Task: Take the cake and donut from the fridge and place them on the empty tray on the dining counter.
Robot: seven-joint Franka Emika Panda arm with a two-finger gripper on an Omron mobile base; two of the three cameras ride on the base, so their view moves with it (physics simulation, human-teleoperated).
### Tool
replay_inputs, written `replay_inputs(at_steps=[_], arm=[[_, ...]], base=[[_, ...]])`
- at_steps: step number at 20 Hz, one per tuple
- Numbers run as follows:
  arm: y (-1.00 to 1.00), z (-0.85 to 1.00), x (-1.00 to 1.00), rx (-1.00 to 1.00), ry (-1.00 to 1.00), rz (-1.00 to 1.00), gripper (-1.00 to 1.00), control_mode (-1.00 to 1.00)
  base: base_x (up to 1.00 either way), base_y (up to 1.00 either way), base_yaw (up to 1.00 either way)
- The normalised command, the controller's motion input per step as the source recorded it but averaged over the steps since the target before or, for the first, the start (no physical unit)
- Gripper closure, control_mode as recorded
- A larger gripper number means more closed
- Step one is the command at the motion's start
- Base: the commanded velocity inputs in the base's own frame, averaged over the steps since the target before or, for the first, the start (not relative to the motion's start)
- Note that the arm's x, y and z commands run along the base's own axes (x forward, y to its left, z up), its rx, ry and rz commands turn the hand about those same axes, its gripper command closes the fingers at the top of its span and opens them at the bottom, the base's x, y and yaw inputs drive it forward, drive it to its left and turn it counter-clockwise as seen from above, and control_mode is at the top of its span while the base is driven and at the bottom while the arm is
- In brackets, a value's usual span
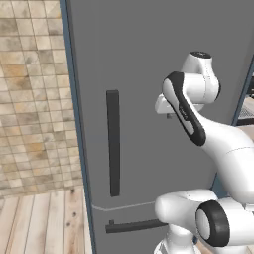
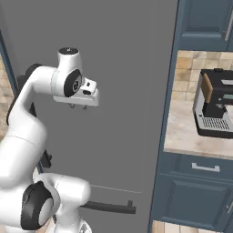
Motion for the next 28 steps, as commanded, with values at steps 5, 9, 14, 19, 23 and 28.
replay_inputs(at_steps=[5, 9, 14, 19, 23, 28], arm=[[0.12, 0.0, -0.73, -0.05, -0.22, 0.02, -1.0, -1.0], [0.03, 0.0, -1.0, -0.05, -0.45, -0.02, -1.0, -1.0], [0.2, 0.03, -0.8, -0.02, -0.38, 0.0, -1.0, 1.0], [0.0, 0.0, 0.0, 0.0, 0.0, 0.0, -1.0, 1.0], [0.0, 0.0, 0.0, 0.0, 0.0, 0.0, -1.0, 1.0], [0.0, 0.0, 0.0, 0.0, 0.0, 0.0, -1.0, 1.0]], base=[[0.0, 0.0, 0.0], [0.0, 0.0, 0.0], [-0.2, 0.09, 0.0], [-1.0, 0.74, -0.03], [-0.9, 1.0, -0.13], [-0.25, 0.7, -0.31]])
